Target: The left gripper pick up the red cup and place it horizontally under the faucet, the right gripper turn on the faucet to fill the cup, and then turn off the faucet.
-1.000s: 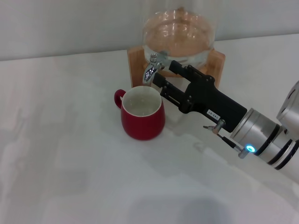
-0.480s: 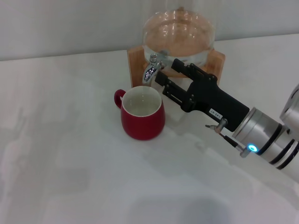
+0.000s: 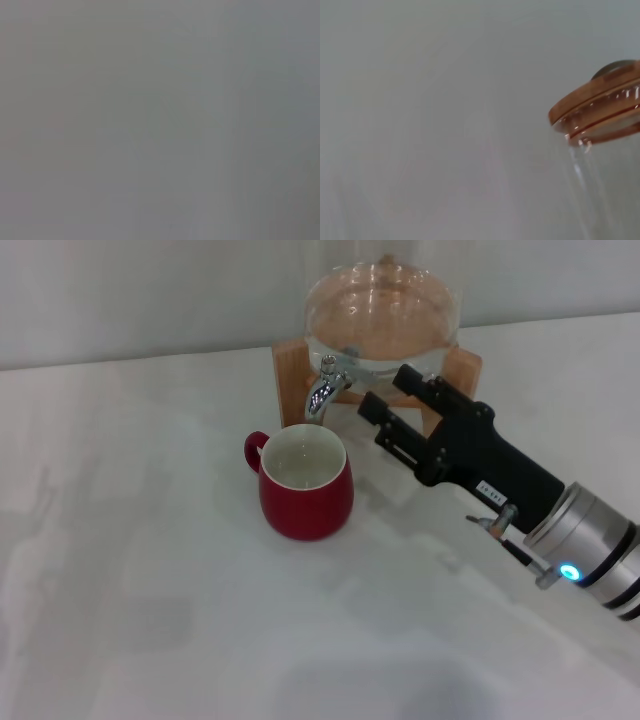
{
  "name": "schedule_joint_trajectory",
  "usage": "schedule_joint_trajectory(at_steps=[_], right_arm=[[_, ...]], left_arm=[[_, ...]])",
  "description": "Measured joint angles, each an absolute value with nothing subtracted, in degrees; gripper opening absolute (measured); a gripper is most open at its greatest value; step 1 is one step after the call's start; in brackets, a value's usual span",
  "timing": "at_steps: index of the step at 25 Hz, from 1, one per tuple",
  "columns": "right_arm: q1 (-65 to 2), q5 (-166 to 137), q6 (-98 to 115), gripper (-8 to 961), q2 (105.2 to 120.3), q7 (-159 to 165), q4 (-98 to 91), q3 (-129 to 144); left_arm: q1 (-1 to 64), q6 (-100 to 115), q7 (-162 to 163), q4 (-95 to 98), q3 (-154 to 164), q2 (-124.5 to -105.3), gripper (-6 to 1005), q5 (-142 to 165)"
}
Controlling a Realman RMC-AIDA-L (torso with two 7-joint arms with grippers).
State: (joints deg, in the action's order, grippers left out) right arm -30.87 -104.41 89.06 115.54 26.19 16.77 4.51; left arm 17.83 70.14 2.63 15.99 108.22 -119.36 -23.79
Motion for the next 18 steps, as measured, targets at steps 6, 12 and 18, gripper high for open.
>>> schedule_joint_trajectory(at_steps=[6,12,18], right_arm=[[-30.0,-104.0,89.3,658,115.34,26.6,14.5,2.5],[-29.4,-104.0,89.6,659,115.23,27.7,11.9,0.2],[-28.5,-104.0,89.5,658,115.16,28.0,9.1,-4.5]], left_arm=[[17.8,70.1,2.6,16.0,108.0,-119.33,883,-23.9],[17.8,70.1,2.5,16.0,107.9,-119.27,883,-24.2],[17.8,70.1,2.5,16.0,107.7,-119.26,884,-24.9]])
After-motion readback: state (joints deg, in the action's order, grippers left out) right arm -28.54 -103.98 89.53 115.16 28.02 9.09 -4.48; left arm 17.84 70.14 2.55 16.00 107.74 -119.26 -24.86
